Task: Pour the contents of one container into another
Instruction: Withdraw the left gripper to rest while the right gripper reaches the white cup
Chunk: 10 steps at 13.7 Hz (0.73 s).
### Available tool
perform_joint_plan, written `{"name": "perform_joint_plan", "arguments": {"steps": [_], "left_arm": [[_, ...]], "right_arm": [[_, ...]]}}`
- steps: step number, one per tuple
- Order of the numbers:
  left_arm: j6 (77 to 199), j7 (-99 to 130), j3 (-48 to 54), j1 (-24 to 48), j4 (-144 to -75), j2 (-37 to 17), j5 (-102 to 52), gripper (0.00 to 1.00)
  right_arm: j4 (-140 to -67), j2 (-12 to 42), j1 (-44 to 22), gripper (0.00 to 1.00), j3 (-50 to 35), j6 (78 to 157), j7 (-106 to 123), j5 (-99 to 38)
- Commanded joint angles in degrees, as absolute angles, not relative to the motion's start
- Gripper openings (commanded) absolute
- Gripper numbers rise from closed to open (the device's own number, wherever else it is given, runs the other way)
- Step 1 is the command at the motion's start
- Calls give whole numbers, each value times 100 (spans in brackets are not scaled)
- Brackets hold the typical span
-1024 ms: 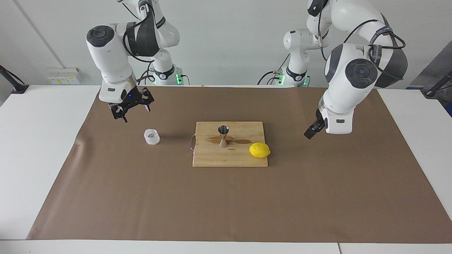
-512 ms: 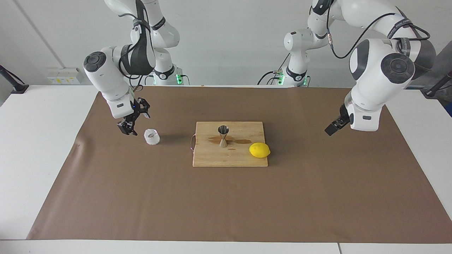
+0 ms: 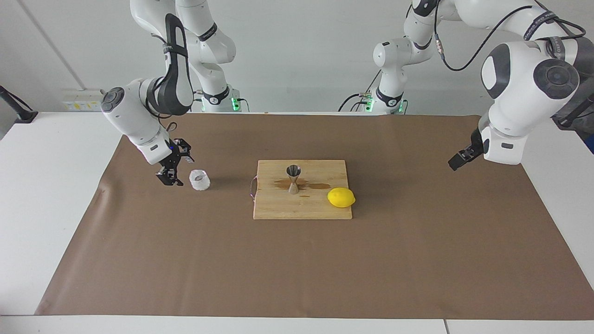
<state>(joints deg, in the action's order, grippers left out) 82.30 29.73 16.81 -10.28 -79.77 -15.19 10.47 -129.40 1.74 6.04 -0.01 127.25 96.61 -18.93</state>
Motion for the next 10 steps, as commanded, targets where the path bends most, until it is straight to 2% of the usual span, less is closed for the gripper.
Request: {"name": "perform_joint_plan", "arguments": {"steps": [1,6,10], "left_arm": [[8209,2472,1198,-906,-8323,-1134,784,100],[8288,1268,291,-773,-8411,-906,-95,100],[8419,573,176,-844,-8376,-888,-378,100]], "right_arm": [[-13086,263,764,100,-35,12841,10368,-2293],[-13192,439,888,100,-35,13041,11345,-2706],[-13342,553,879,100,-44,13244,11846,-3163]]}}
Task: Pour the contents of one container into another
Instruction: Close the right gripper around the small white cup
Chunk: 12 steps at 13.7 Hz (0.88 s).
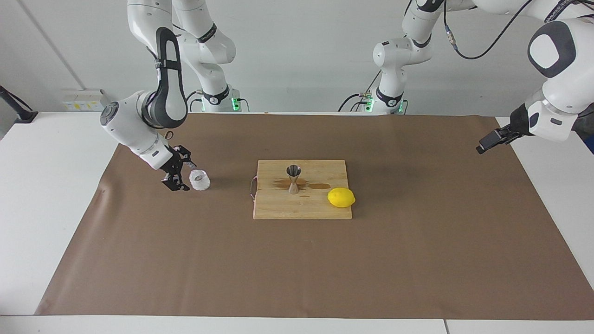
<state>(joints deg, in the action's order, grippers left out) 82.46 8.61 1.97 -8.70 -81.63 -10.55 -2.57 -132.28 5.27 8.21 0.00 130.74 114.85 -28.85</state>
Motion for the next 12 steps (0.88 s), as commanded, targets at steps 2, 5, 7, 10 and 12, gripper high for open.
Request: {"name": "perform_joint_plan", "arguments": {"steps": [2,5,7,10,12], "left_arm": [[8577,291,167,-765,-8367,-888,-352,100],[8744,246,150,-615,-8341,-844,-378,100],[8929,316,149,-476,-8253,-800,-308,100],[8912,308,158,-404,-8296,-616,-97,100],[8833,290,184,-326,-8437,-493,-88,100]], "right_arm": [[-13351,685,879,100,-35,13263,12241,-3496],[-13351,747,853,100,-44,13280,12577,-3744],[-13351,747,818,100,-44,13280,12595,-3840],[-13464,756,800,100,-44,13289,12866,-4129],[-13500,773,800,87,-35,13298,13086,-4332]]}}
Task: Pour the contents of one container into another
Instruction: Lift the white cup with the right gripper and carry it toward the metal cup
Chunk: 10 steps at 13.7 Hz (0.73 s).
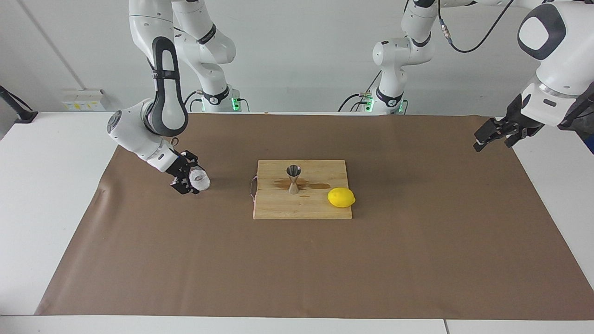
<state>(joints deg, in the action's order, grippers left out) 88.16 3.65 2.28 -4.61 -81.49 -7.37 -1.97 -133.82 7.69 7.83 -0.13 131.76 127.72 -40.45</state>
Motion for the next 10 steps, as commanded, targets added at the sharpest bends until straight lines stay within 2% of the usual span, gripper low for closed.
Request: {"name": "perform_joint_plan", "arguments": {"steps": [1,3,4,10], "left_arm": [[8842,290,185,-282,-8577,-362,-88,100],[8886,290,307,-272,-8884,-168,-70,100],[8877,255,377,-281,-8964,-63,-53,100],[8947,281,536,-71,-9281,176,-70,100]], "right_arm": [[-13500,773,800,71,-35,13289,13087,-4333],[-13491,773,800,18,-35,13289,13087,-4333],[-13491,773,800,0,-35,13289,13087,-4333],[-13342,721,782,0,-79,13228,12868,-4333]]}}
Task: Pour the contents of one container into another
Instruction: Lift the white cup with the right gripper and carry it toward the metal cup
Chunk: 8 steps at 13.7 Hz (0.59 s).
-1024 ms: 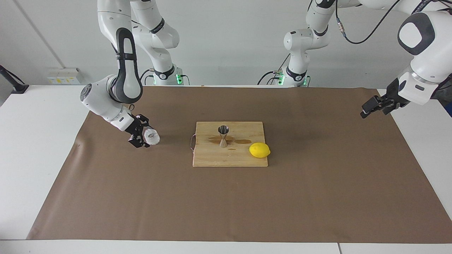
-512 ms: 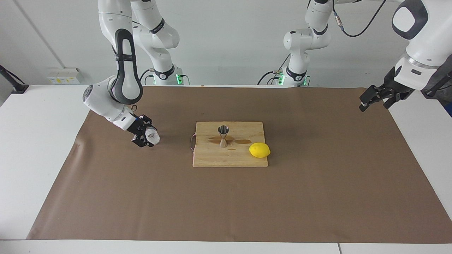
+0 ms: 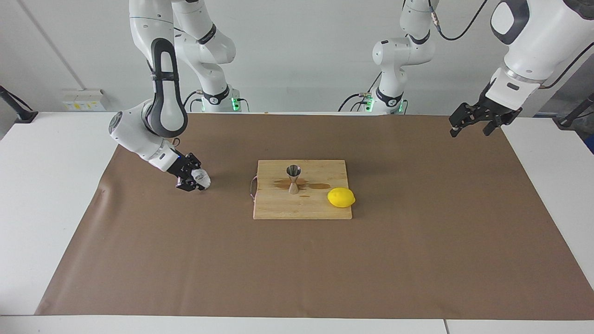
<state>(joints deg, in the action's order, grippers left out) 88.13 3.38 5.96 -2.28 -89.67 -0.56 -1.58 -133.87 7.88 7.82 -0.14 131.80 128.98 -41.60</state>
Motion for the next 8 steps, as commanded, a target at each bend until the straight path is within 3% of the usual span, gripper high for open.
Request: {"name": "perform_joint_plan", "arguments": {"steps": [1,8], "left_arm": [[8904,307,536,-70,-9246,176,-79,100],[8710,308,536,-131,-9071,220,465,100]], "right_arm": [[-13281,695,730,0,-114,13210,12728,-4333],[-12929,493,80,0,-123,13175,11507,-4228]]}}
